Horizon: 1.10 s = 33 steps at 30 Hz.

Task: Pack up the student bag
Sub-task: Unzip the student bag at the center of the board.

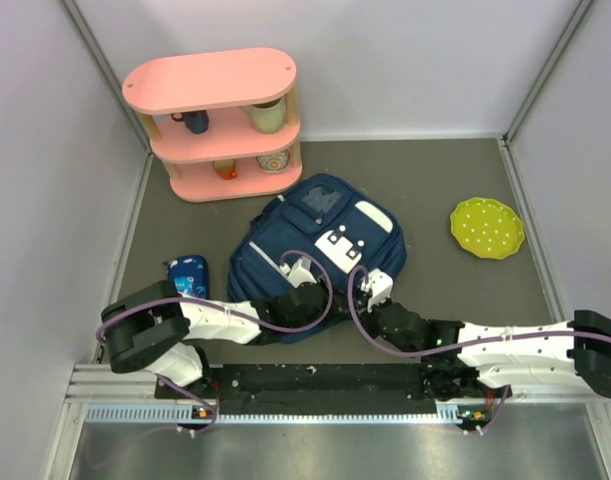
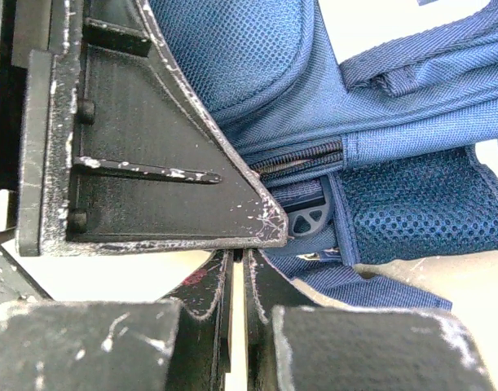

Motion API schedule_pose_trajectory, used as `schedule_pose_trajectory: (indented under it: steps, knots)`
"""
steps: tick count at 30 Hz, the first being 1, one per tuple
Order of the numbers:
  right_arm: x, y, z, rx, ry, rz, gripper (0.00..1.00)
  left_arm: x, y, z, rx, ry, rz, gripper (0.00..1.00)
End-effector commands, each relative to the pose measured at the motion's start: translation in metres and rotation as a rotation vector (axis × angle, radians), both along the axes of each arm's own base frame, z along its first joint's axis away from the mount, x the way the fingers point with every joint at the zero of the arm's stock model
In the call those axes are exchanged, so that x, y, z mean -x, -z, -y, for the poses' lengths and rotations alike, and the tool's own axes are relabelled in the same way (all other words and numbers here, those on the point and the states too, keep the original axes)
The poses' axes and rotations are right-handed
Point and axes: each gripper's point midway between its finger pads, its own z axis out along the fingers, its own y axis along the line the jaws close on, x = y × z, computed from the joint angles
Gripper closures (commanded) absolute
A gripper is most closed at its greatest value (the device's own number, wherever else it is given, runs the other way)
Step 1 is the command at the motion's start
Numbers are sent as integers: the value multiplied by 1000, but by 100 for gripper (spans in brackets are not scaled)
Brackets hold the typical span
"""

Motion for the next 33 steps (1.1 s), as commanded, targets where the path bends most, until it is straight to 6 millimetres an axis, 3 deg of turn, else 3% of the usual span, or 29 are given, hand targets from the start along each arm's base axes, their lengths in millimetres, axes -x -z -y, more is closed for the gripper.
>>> schedule_pose_trajectory:
  steps: [1,3,9,21,26,27,30,33]
  knots:
    - [10,-28,-21,-50,-90,67,100,-5,8,3,-54,6,3,63]
    - [13,-30,-23,-47,-109,78,100,-5,9,4,-71,14,2,69]
    - [16,-33,-25,-24,-144,122,100,-4,18,7,-66,40,-15,73]
    - [22,-36,-26,-36,-186,121,93,-3,25,17,-47,87,-33,100]
    - [26,-43,-26,-48,-190,90,75,-2,29,19,-57,102,-28,100]
    - [26,-48,-22,-60,-177,86,59,-2,33,15,-66,95,-33,100]
    - [21,-63,-4,-109,-105,95,37,-3,33,7,-77,82,-18,100]
    - [7,-76,21,-172,43,110,32,-4,33,1,-89,75,-5,100]
